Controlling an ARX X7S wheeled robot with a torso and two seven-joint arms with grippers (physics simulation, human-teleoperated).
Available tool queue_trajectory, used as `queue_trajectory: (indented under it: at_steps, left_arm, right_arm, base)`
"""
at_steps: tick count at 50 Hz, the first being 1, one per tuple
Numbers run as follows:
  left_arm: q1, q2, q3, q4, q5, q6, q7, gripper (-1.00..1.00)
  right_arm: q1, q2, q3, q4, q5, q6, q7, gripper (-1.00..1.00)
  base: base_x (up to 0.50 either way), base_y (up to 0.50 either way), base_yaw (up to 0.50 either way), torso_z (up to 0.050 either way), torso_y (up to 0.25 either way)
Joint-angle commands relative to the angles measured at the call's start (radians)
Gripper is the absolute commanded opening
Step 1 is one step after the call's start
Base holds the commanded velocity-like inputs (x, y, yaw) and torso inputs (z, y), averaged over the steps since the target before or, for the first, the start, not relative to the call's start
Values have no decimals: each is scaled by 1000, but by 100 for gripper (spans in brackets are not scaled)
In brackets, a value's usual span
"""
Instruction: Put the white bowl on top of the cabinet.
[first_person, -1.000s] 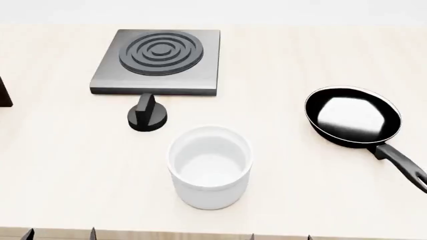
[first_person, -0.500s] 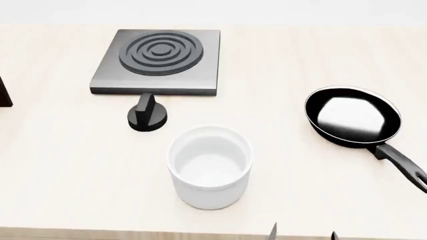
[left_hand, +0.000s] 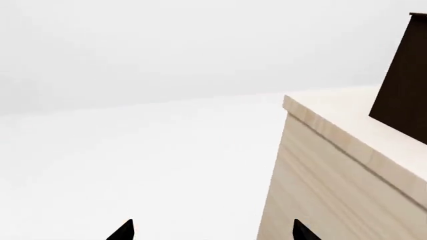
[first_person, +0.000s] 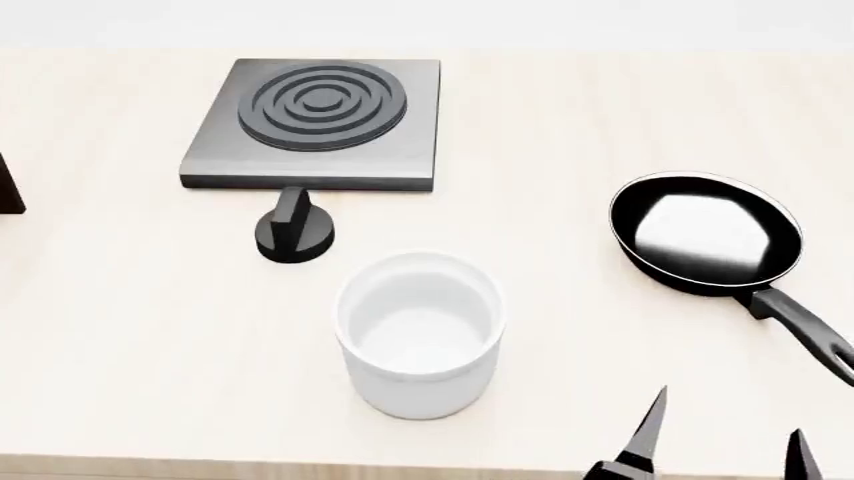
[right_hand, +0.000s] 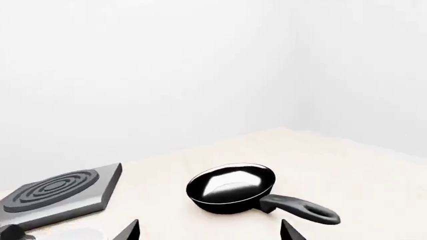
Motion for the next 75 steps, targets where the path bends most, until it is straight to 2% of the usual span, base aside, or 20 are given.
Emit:
queue_trajectory:
  at_steps: [1,8,16,64,75]
  left_arm:
    - [42,25,-78,-20,-35,60,-13,100]
    - [53,21,-81,-31,-60,77,-20,100]
    - [64,19,-85,-35,-86,98,-26,100]
    - [81,-17,-38,-70,-154,140,-53,100]
    - [81,-23,-29,-78,-167,145,-57,100]
  right_arm:
    - [-9,16,68,-219,37,101,54,100]
    - [22,52,80,-410,55,277,145,100]
    - [40,75,63,-526,58,325,170,100]
    - [36,90,40,-490,81,285,187,100]
    - [32,84,53,-478,104,259,191,100]
  base:
    - [0,0,0,0,0]
    - [0,0,0,0,0]
    - [56,273,0,0,0]
    - [159,500,0,0,0]
    - [43,77,0,0,0]
